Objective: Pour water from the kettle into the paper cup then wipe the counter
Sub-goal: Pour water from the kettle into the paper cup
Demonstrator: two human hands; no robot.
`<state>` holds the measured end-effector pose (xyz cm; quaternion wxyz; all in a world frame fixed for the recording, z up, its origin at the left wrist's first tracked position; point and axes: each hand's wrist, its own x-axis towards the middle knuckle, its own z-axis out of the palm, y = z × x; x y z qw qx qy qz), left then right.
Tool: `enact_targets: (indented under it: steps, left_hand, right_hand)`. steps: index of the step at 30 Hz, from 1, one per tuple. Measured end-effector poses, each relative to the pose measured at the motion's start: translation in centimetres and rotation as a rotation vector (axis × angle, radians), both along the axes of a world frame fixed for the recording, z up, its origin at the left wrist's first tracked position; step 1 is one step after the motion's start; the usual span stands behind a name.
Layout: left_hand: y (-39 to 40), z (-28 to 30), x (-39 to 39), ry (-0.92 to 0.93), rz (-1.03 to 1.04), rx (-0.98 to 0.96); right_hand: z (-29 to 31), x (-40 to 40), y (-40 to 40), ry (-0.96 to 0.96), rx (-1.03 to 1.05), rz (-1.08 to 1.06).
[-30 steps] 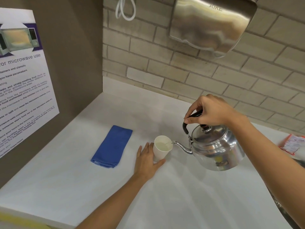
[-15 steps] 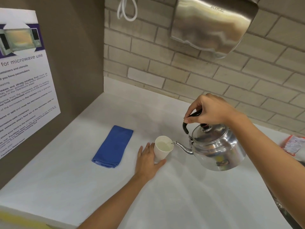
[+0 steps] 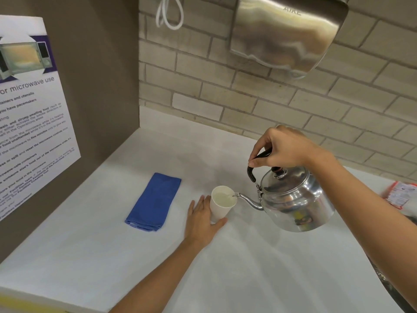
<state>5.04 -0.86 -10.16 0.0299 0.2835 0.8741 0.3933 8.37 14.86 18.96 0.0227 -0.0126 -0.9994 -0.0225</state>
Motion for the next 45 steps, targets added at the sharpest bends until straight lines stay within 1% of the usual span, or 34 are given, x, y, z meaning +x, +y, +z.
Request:
enact_targets:
  steps: [31, 34, 39, 45]
  left_hand:
    - [0.0, -0.2, -0.1, -0.005, -0.011, 0.003]
    - [-0.1, -0.2, 0.0, -0.004, -0.011, -0.001]
    - [0.0, 0.0, 0.0, 0.003, -0.009, -0.024]
    - [0.0, -0.1, 0.0, -0.010, -0.009, -0.001]
  right_hand:
    - [0.1, 0.0, -0.4, -0.012, 0.020, 0.021]
    - [0.0, 0.3, 0.2, -0.008, -0.044, -0.001]
    - [-1.3, 1.2, 1.9, 0.014, -0.213, -0.047]
    - [-3.6, 3.1, 4.5, 0.097, -0.530, -0.075]
